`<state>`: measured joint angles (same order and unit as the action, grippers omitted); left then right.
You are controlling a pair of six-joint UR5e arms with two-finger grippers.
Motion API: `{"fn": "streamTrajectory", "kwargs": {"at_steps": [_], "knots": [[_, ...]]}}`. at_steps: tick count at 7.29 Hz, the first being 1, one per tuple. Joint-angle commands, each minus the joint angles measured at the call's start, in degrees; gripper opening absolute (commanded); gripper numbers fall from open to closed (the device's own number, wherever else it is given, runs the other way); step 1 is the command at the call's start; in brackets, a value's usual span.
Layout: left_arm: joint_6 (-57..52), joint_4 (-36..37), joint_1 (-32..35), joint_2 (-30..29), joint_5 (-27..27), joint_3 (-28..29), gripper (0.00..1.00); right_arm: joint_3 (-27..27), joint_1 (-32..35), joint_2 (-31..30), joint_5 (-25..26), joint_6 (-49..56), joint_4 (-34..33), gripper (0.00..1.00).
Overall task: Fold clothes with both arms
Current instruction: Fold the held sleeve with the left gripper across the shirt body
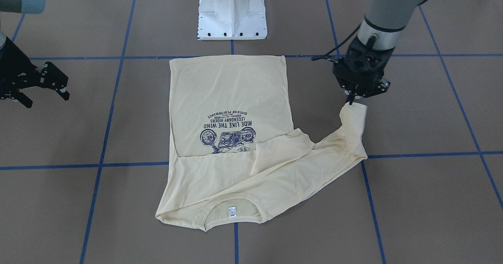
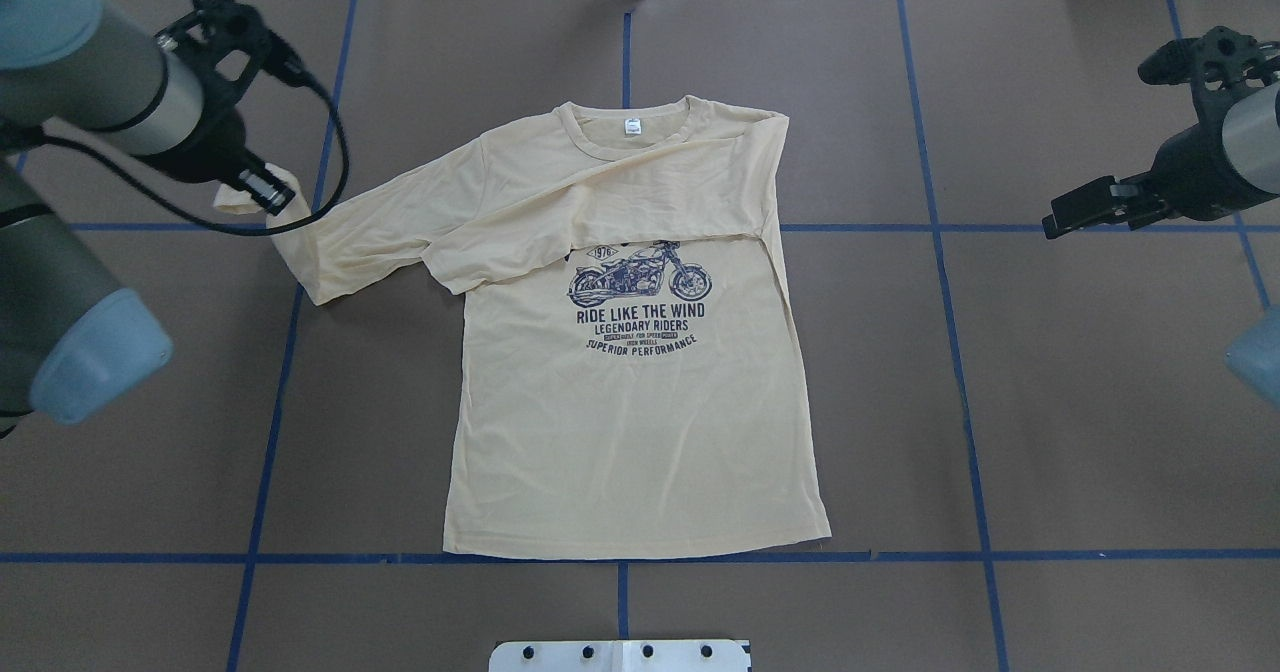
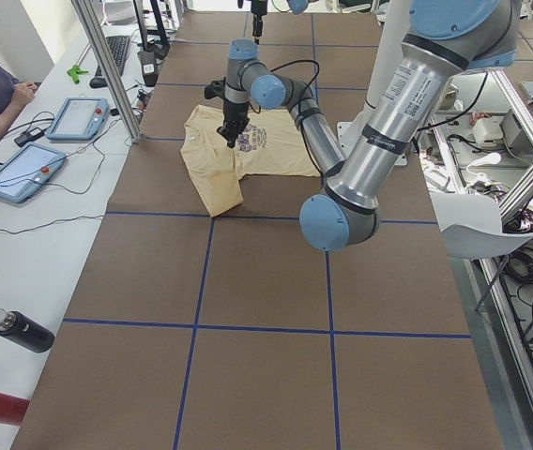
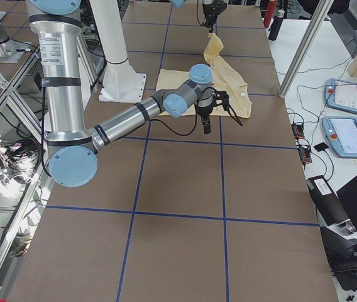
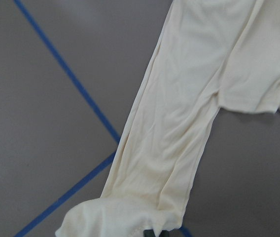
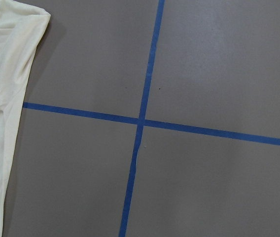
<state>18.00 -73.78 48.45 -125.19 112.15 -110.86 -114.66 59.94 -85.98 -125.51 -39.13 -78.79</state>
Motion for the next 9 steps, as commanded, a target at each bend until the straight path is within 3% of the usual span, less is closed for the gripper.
{"fn": "streamTrajectory", "kwargs": {"at_steps": [1, 4, 5, 6, 7, 8, 9], "knots": [[8.25, 2.59, -3.35, -15.63, 0.09, 12.36, 0.0, -0.04, 0.0, 0.11, 0.0, -0.07, 0.04, 1.0], [21.41, 0.85, -8.0, -32.62, 0.0, 32.58, 0.0, 0.05, 0.0, 0.11, 0.0, -0.07, -0.05, 1.0], [28.24, -3.87, -11.94, -34.83, -0.35, 37.42, 0.0, 0.05, 0.0, 0.11, 0.0, -0.07, -0.05, 1.0], [34.49, -11.66, -14.06, -39.64, -0.52, 47.91, 0.0, 0.13, 0.0, 0.11, 0.0, -0.07, -0.05, 1.0], [38.29, -16.87, -15.22, -41.86, -0.53, 53.15, 0.0, 0.13, 0.0, 0.11, 0.0, -0.07, -0.05, 1.0], [39.64, -18.57, -15.49, -41.97, -0.53, 53.46, 0.0, 0.14, 0.0, 0.11, 0.0, -0.07, -0.05, 1.0], [42.87, -21.9, -15.49, -41.89, -0.44, 53.55, 0.55, 0.22, 0.0, 0.2, 0.0, -0.07, -0.05, 1.0]]}}
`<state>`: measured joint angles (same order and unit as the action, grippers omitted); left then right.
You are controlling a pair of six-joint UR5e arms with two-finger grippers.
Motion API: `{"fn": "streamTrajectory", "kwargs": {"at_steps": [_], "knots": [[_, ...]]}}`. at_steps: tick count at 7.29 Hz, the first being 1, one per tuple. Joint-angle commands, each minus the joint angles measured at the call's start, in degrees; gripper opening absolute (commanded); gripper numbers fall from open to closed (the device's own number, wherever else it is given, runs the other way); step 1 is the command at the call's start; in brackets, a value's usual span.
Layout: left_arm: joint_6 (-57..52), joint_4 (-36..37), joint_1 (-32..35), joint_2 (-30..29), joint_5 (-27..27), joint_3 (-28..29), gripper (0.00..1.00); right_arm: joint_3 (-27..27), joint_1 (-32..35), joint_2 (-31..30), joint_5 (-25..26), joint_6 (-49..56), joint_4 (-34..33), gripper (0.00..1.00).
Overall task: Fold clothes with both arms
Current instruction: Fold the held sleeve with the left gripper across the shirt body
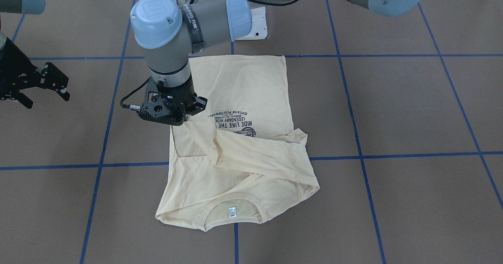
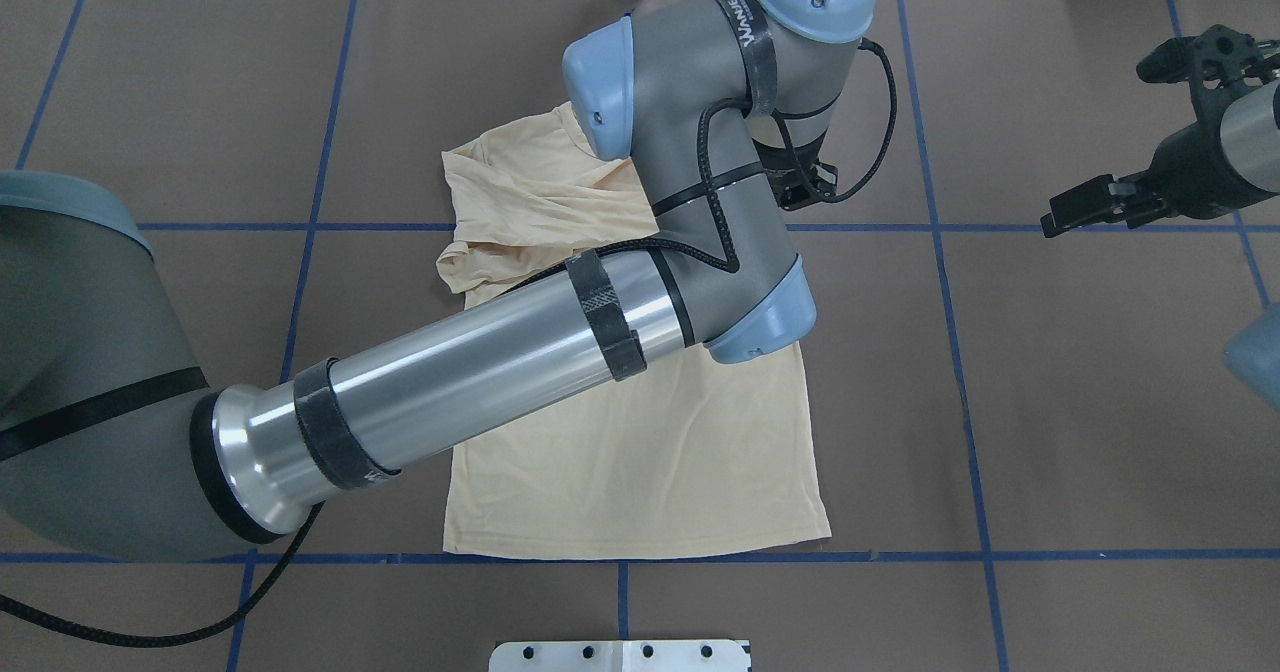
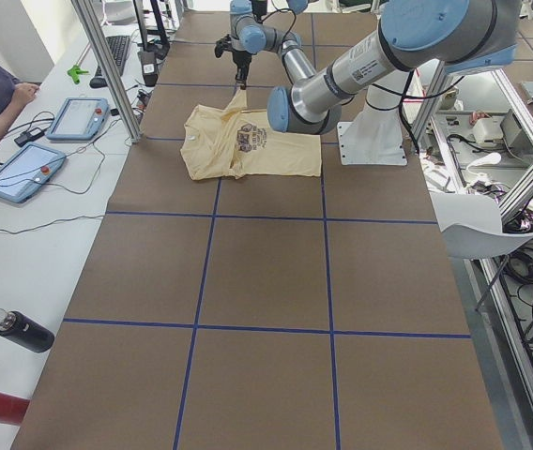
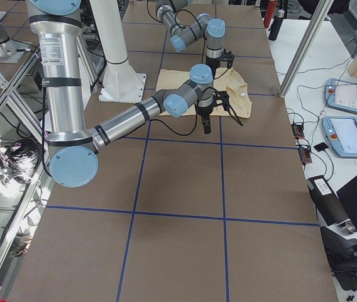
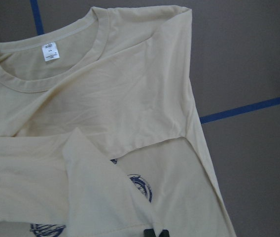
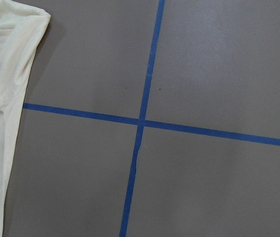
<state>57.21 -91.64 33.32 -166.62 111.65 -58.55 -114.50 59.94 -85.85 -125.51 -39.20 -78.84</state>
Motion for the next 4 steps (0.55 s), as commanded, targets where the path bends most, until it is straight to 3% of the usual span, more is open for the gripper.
{"fn": "streamTrajectory", "kwargs": {"at_steps": [1, 2, 4], "knots": [[16.05, -12.33, -1.49, 0.5, 0.06, 1.42, 1.0, 0.07, 0.0, 0.06, 0.0, 0.0, 0.0, 1.0], [22.79, -18.6, -1.94, 1.81, 0.06, 2.03, 1.0, 0.07, -0.09, 0.15, 0.0, -0.09, 0.0, 1.0], [15.17, -16.83, -1.86, 3.84, 0.06, 0.55, 1.0, -0.02, -0.09, 0.33, 0.09, -0.09, 0.0, 1.0]]}}
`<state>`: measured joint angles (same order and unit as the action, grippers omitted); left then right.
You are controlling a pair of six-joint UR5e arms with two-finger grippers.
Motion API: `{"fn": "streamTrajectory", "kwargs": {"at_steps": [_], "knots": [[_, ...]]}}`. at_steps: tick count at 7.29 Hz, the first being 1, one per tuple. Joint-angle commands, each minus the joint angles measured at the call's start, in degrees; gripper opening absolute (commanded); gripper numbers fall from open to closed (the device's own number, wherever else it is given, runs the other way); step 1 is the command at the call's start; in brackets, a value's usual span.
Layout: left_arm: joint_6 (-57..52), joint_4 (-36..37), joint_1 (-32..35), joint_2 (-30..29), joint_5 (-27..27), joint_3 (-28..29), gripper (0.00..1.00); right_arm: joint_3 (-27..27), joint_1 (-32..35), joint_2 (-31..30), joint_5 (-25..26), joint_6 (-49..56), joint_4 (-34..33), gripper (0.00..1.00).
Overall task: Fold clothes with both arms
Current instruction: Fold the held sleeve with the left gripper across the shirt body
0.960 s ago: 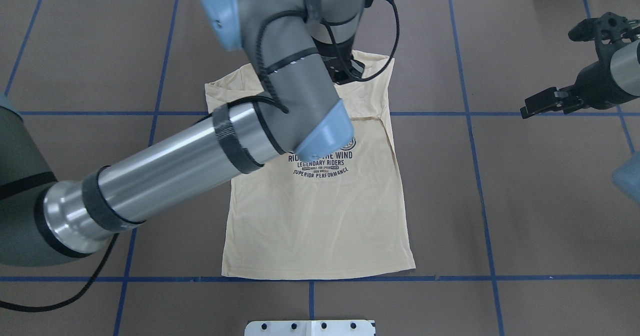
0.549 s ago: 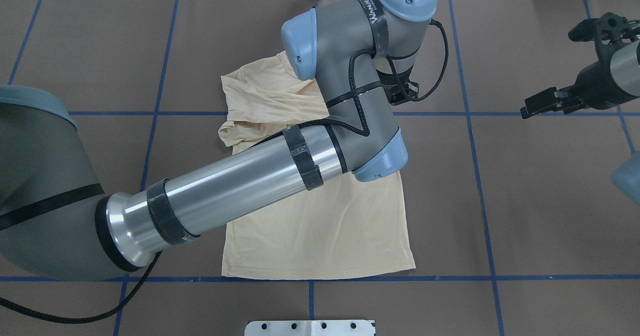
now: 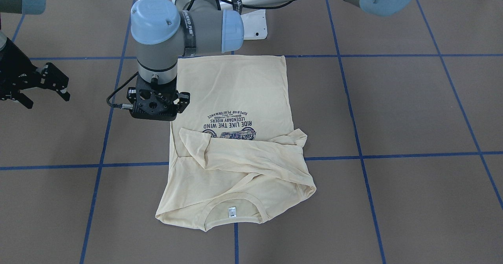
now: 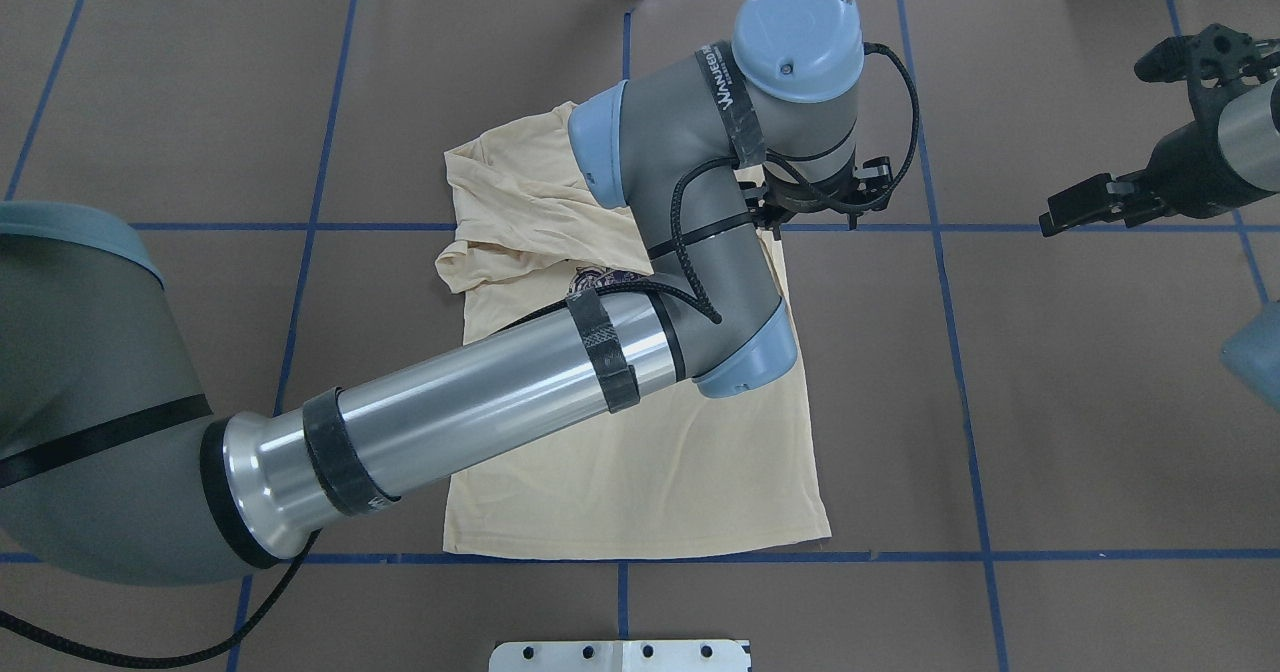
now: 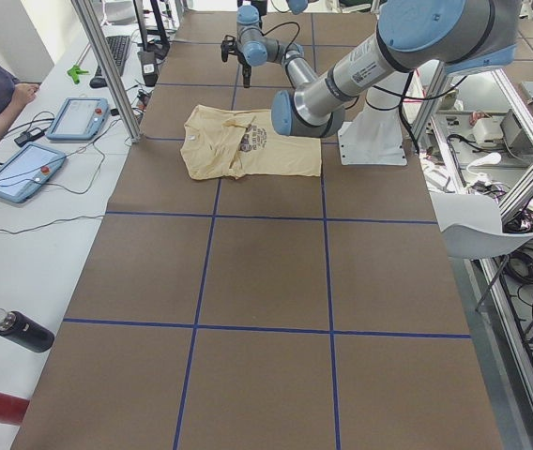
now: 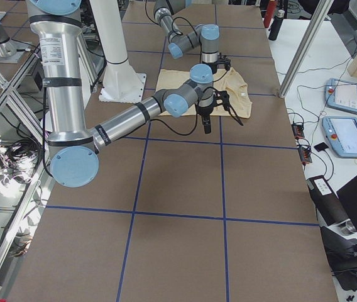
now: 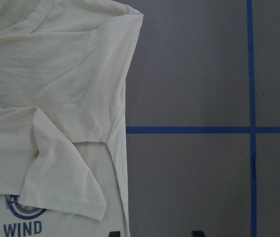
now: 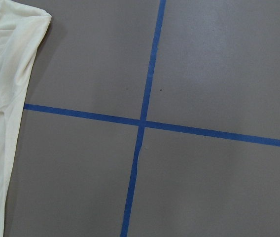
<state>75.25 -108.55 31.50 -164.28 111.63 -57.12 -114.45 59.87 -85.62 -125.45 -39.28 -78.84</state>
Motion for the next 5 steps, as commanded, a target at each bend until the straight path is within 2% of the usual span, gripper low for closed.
{"fn": "streamTrajectory", "kwargs": {"at_steps": [1, 3, 5], "knots": [[-6.57, 3.4, -0.04, 4.29, 0.25, -4.9, 1.0, 0.1, -0.11, 0.8, 0.12, -2.62, 0.09, 1.0], [-13.17, 12.54, 0.05, 15.15, 0.25, -21.81, 1.0, -2.43, -3.94, 1.6, 1.34, -14.28, 1.13, 1.0], [-14.76, 13.1, -0.03, 32.35, -0.19, -40.79, 1.0, -7.52, -13.85, 0.9, 8.25, -26.23, 1.23, 1.0]]}}
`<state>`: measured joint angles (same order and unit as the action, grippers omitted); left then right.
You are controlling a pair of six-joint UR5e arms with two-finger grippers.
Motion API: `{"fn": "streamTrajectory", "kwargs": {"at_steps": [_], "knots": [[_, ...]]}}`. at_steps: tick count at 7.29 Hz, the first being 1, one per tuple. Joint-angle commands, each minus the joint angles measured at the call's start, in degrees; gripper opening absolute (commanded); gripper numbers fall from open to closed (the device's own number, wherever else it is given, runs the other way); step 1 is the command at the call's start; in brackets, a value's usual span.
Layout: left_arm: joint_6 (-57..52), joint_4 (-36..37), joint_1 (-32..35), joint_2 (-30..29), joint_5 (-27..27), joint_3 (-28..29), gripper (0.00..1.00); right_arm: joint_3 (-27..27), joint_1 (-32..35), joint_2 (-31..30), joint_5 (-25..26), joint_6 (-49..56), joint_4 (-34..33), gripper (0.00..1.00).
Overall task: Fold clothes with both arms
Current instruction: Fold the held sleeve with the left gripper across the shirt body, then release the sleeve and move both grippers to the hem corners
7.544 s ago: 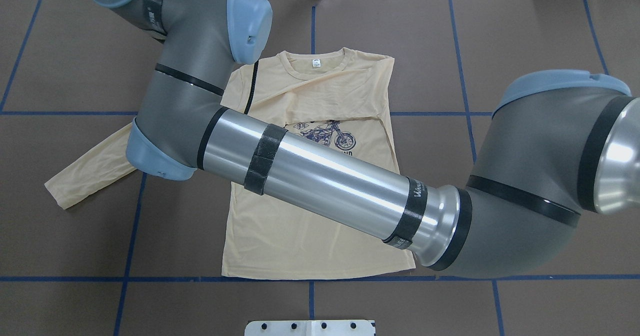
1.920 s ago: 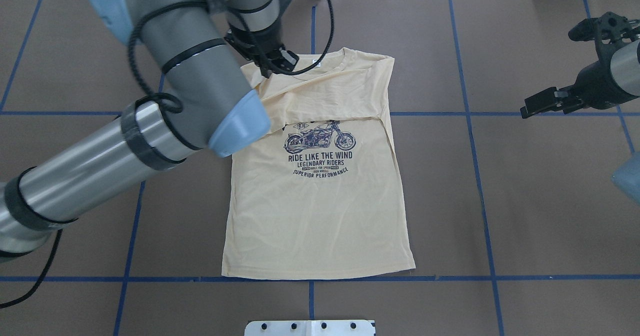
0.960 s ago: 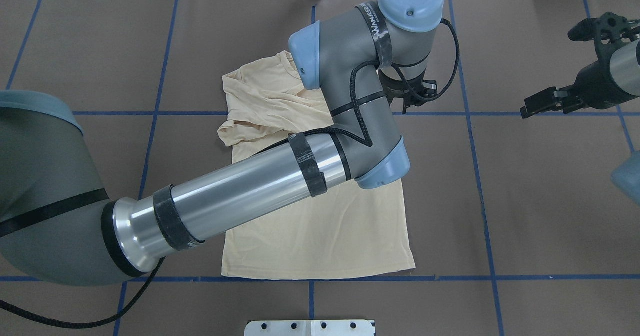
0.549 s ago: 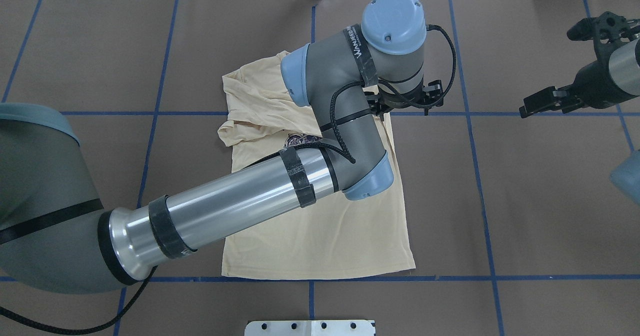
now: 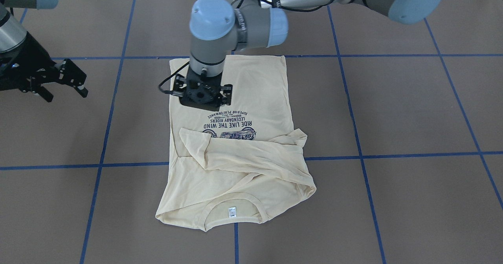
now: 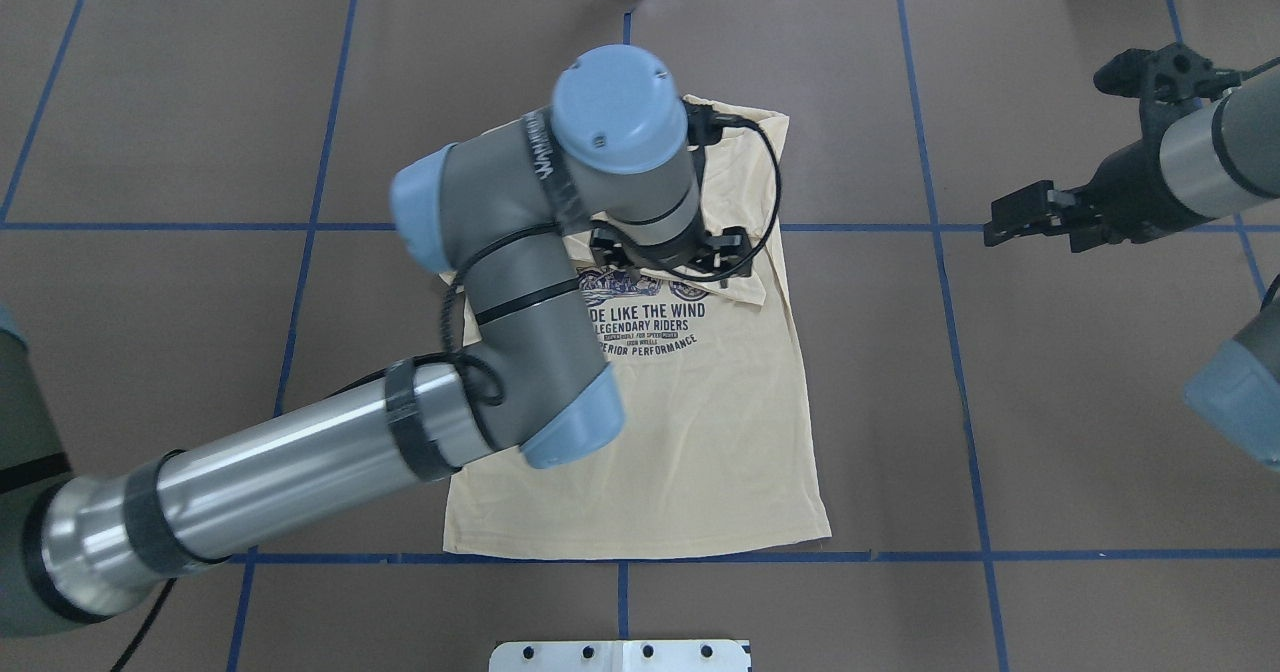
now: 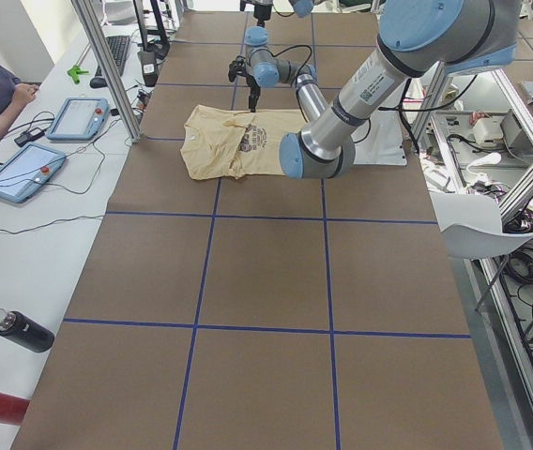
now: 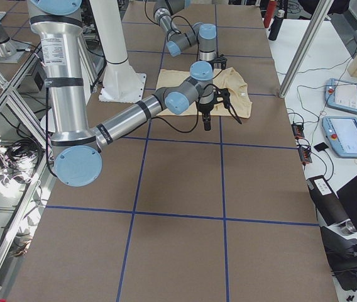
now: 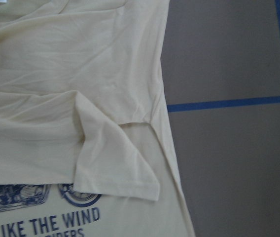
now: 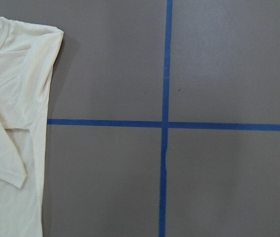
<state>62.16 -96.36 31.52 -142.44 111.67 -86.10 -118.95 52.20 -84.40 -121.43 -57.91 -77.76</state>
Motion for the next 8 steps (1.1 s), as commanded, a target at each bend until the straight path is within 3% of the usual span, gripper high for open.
{"fn": "streamTrajectory", "kwargs": {"at_steps": [1, 4, 6, 8], "knots": [[-2.56, 0.83, -0.32, 18.52, -0.48, -19.38, 1.0, -4.69, -13.02, -0.32, 10.1, -13.49, 0.07, 1.0], [0.66, -0.13, -6.28, 33.06, -7.42, -30.67, 1.0, -6.11, -31.23, -0.41, 26.19, -25.99, -0.02, 1.0], [13.82, -3.99, -11.89, 34.86, -7.87, -31.15, 0.99, -6.55, -34.96, -0.32, 27.91, -30.23, -0.02, 1.0], [18.67, -7.32, -15.68, 37.75, -10.92, -30.1, 0.92, -6.99, -35.41, -0.32, 28.17, -31.12, -0.11, 1.0]]}}
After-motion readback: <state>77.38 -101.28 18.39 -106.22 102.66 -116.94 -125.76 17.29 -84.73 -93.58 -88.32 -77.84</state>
